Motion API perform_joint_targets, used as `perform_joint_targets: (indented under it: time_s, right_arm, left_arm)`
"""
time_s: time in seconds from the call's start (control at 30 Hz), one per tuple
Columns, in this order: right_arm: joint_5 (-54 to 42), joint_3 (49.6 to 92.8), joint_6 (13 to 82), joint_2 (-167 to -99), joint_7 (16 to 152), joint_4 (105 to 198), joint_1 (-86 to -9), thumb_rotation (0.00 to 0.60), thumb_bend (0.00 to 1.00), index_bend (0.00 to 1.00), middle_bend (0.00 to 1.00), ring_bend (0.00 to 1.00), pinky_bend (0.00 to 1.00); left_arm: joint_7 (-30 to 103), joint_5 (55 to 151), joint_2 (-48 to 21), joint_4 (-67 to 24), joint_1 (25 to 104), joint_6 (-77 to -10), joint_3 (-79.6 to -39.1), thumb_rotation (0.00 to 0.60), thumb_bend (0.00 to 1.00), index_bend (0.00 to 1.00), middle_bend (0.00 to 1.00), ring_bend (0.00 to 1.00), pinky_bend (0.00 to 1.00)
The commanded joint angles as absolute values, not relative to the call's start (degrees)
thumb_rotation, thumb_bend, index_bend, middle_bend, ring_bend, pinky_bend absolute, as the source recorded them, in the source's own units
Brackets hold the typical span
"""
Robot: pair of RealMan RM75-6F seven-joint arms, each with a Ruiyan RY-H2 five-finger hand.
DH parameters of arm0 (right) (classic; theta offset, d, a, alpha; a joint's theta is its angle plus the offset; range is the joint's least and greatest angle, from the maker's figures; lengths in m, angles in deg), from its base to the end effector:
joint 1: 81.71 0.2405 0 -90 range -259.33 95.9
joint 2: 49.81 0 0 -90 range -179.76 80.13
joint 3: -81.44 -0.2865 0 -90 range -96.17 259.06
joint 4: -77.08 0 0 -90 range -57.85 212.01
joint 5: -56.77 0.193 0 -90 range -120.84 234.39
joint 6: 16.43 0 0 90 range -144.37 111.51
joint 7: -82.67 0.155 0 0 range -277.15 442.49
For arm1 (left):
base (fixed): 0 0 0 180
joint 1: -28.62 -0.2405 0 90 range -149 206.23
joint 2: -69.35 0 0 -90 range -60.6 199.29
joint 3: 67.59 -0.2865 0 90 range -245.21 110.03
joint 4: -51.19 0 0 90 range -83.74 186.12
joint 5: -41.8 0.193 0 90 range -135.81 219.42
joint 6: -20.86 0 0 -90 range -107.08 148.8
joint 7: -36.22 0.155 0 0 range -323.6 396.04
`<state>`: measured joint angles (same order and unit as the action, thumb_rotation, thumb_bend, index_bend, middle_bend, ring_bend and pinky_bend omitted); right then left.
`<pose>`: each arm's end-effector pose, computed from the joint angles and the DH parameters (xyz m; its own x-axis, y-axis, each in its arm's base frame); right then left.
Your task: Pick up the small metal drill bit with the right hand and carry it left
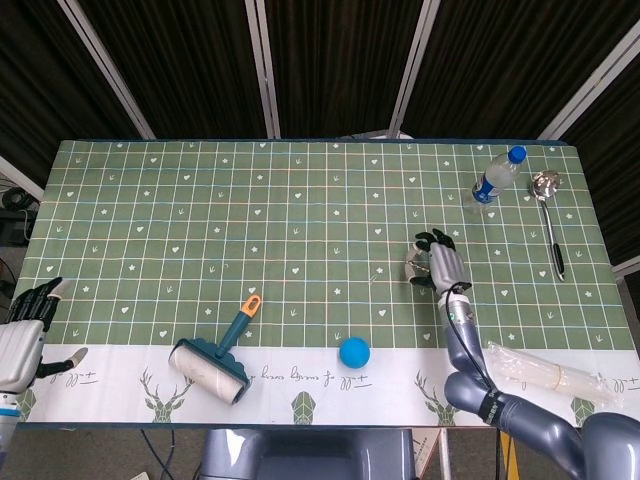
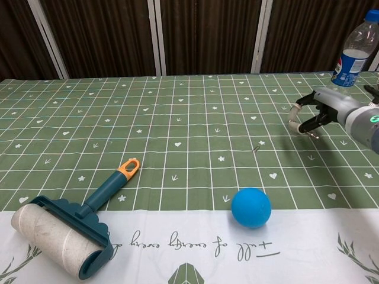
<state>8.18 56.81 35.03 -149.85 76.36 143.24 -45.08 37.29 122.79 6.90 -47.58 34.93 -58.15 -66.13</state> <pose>-0.2455 -0.4062 -0.0134 -0.0451 -0.2040 0.9779 -0.9871 0.1594 -0.0123 -0.3272 0.1931 0.1734 0.3237 0.1317 0.9369 0.9421 0.0464 -0.3320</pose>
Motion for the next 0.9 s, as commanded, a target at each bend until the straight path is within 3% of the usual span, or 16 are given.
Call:
perform_joint_targets:
  time_s: [0.03, 0.23, 0.9]
  right_arm:
    - [14.90, 52.36, 35.80, -147.78, 75.96, 149.00, -44.89, 0.600, 0.40, 0.56, 0.18, 0.00, 0.04]
    - [22.83, 46.09, 38.86, -147.07, 80.48, 157.05, -44.81, 0.600, 0.41, 0.56, 0.18, 0.00, 0.04]
    - [18.02, 45.22, 44.28, -156.56, 93.38, 151.73, -42.80, 0.600, 0.41, 0.56, 0.18, 0.00, 0.04]
  left_arm:
    - [37.21, 122.94, 6.86, -47.56, 34.91, -58.22, -66.18, 0.600, 0.15, 0.00, 0.00, 0.00, 0.00]
    - [37.01, 123.22, 6.77, -47.52, 34.94, -58.30, -66.21, 0.600, 0.15, 0.00, 0.00, 0.00, 0.00]
    - [36.17, 122.65, 7.12, -47.61, 34.77, -58.08, -66.23, 0.600, 0.15, 0.00, 0.00, 0.00, 0.00]
